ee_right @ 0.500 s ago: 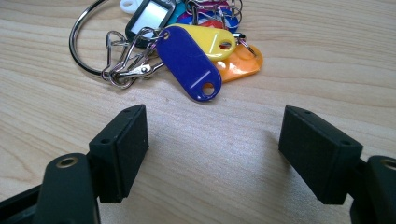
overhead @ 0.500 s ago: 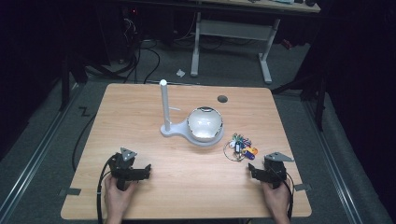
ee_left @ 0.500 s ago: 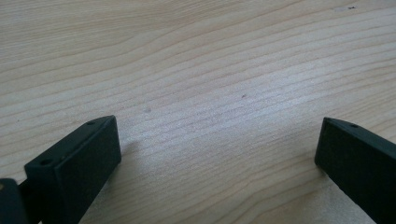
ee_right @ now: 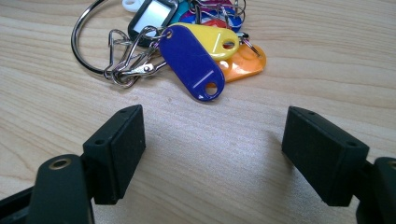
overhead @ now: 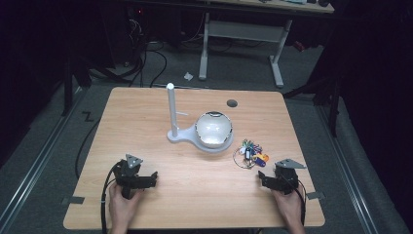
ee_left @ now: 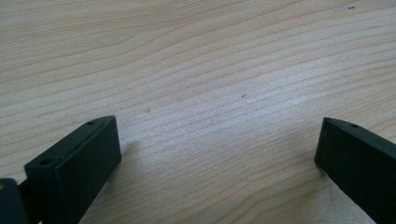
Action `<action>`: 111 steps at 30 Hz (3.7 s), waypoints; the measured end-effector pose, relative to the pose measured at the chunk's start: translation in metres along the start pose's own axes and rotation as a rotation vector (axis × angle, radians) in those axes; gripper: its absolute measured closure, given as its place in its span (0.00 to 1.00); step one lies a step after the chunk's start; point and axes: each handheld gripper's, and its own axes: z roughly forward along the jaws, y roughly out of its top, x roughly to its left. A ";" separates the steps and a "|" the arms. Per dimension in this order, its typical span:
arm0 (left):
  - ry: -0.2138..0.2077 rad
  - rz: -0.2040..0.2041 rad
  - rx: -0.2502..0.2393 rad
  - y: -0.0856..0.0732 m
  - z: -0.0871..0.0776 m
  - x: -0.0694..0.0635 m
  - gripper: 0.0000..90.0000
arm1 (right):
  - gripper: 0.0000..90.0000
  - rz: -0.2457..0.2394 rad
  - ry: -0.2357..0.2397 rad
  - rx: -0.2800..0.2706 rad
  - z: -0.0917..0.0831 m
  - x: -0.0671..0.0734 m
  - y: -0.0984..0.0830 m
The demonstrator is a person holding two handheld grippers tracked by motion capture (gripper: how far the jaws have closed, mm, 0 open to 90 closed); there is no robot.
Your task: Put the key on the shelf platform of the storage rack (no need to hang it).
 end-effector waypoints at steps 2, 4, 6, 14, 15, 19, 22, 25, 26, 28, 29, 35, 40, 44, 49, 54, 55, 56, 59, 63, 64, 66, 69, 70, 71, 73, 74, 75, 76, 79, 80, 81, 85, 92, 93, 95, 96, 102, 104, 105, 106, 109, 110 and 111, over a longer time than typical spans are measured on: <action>0.001 -0.001 0.000 0.000 0.000 0.000 0.01 | 0.24 0.000 0.000 0.000 0.000 0.000 0.000; 0.000 0.000 0.000 0.000 0.000 0.000 0.01 | 0.24 -0.001 0.001 0.000 0.000 0.000 0.000; 0.001 -0.001 0.000 0.000 0.000 0.000 0.01 | 0.25 -0.003 0.002 0.003 0.000 0.000 0.000; 0.001 -0.001 0.000 0.000 0.000 0.000 0.01 | 0.35 -0.015 0.018 0.033 -0.005 0.001 0.002; 0.001 -0.002 0.000 0.000 0.000 0.000 0.01 | 0.36 -0.010 0.026 0.030 -0.006 0.001 0.002; 0.001 -0.002 0.000 0.000 0.000 0.000 0.01 | 0.38 -0.006 0.038 0.013 -0.010 0.002 0.002; 0.002 -0.002 0.000 0.000 0.000 0.000 0.01 | 0.41 0.002 0.060 0.005 -0.015 0.003 0.002; 0.001 -0.001 -0.001 0.000 0.000 0.000 0.01 | 0.43 0.004 0.075 -0.016 -0.020 0.005 0.003; 0.001 0.000 -0.001 0.000 0.000 0.000 0.01 | 0.43 0.004 0.075 -0.016 -0.020 0.005 0.003; 0.001 -0.001 -0.001 0.000 0.000 0.000 0.01 | 0.43 -0.001 0.085 -0.027 -0.022 0.007 0.006; 0.001 -0.001 -0.001 0.000 0.000 0.000 0.01 | 0.44 -0.015 0.091 -0.033 -0.023 0.009 0.009; 0.001 -0.001 -0.002 0.000 0.000 0.000 0.01 | 0.47 -0.027 0.104 -0.054 -0.027 0.014 0.019; -0.006 0.013 -0.003 0.000 0.000 0.001 0.01 | 0.48 -0.062 0.108 -0.065 -0.026 0.019 0.028; -0.005 0.013 -0.005 0.000 -0.001 0.001 0.01 | 0.50 -0.063 0.115 -0.075 -0.022 0.021 0.037; -0.005 0.012 -0.005 0.000 -0.001 0.001 0.01 | 0.53 -0.067 0.109 -0.075 -0.016 0.021 0.047; -0.005 0.013 -0.004 0.000 -0.001 0.001 0.01 | 0.55 -0.074 0.102 -0.079 -0.012 0.020 0.054; -0.005 0.014 -0.004 0.000 -0.001 0.001 0.01 | 0.55 -0.077 0.101 -0.084 -0.010 0.019 0.057; -0.005 0.013 -0.004 0.000 -0.001 0.001 0.01 | 0.56 -0.076 0.103 -0.083 -0.009 0.018 0.059; -0.005 0.013 -0.005 0.000 -0.001 0.001 0.01 | 0.56 -0.084 0.101 -0.079 -0.004 0.017 0.064; -0.005 0.013 -0.005 0.000 -0.001 0.001 0.01 | 0.58 -0.086 0.099 -0.072 0.003 0.016 0.073; -0.005 0.014 -0.005 0.000 -0.001 0.001 0.01 | 0.58 -0.087 0.097 -0.067 0.005 0.016 0.075; -0.005 0.013 -0.004 0.000 -0.001 0.001 0.01 | 0.58 -0.089 0.094 -0.066 0.007 0.015 0.077; -0.005 0.013 -0.005 0.000 -0.001 0.001 0.01 | 0.58 -0.082 0.084 -0.052 0.016 0.012 0.082; -0.004 0.012 -0.005 0.000 -0.001 0.001 0.01 | 0.59 -0.078 0.082 -0.045 0.018 0.011 0.083; -0.005 0.013 -0.004 0.000 -0.001 0.001 0.01 | 0.59 -0.075 0.079 -0.037 0.022 0.010 0.084; -0.005 0.014 -0.004 0.000 -0.001 0.001 0.01 | 0.58 -0.076 0.059 -0.022 0.028 0.007 0.086; -0.004 0.013 -0.004 0.000 -0.001 0.001 0.01 | 0.58 -0.076 0.059 -0.022 0.028 0.007 0.086; -0.005 0.013 -0.004 0.000 -0.001 0.001 0.01 | 0.58 -0.070 0.055 -0.020 0.029 0.006 0.086; -0.005 0.013 -0.004 0.000 -0.001 0.001 0.01 | 0.58 -0.046 0.052 -0.020 0.031 0.002 0.086; -0.005 0.013 -0.004 0.000 -0.001 0.001 0.01 | 0.58 -0.042 0.050 -0.013 0.033 0.000 0.085; -0.005 0.012 -0.004 0.000 -0.001 0.001 0.01 | 0.58 -0.039 0.047 0.002 0.035 -0.001 0.084; -0.005 0.012 -0.004 0.000 -0.001 0.001 0.01 | 0.58 -0.039 0.047 0.002 0.035 -0.001 0.084; -0.005 0.012 -0.002 0.000 -0.001 0.001 0.01 | 0.62 -0.046 0.044 0.035 0.040 -0.003 0.081; -0.006 0.013 -0.002 0.000 -0.001 0.001 0.01 | 0.64 -0.048 0.042 0.074 0.050 -0.004 0.079; -0.006 0.013 -0.002 0.000 -0.001 0.001 0.01 | 0.64 -0.048 0.042 0.074 0.050 -0.004 0.079; -0.006 0.013 -0.002 0.000 -0.001 0.001 0.01 | 0.63 -0.042 0.046 0.077 0.052 -0.005 0.079; -0.006 0.013 -0.002 0.000 -0.001 0.001 0.01 | 0.61 -0.047 0.038 0.082 0.055 -0.005 0.079; -0.006 0.013 -0.002 0.000 -0.001 0.001 0.01 | 0.58 -0.033 0.047 0.081 0.058 -0.009 0.080; -0.006 0.014 -0.003 0.000 -0.001 0.001 0.01 | 0.54 -0.019 0.053 0.082 0.059 -0.011 0.080; -0.006 0.014 -0.003 0.000 -0.001 0.001 0.01 | 0.54 -0.019 0.053 0.082 0.059 -0.011 0.080; -0.006 0.014 -0.003 0.000 -0.001 0.001 0.01 | 0.52 -0.016 0.056 0.083 0.060 -0.012 0.080; -0.005 0.013 -0.003 0.000 -0.001 0.001 0.01 | 0.44 -0.014 0.078 0.090 0.063 -0.011 0.082; -0.005 0.013 -0.003 0.000 -0.001 0.001 0.01 | 0.44 -0.014 0.078 0.090 0.063 -0.011 0.082; -0.005 0.014 -0.003 0.000 -0.001 0.001 0.01 | 0.42 -0.016 0.083 0.088 0.063 -0.011 0.082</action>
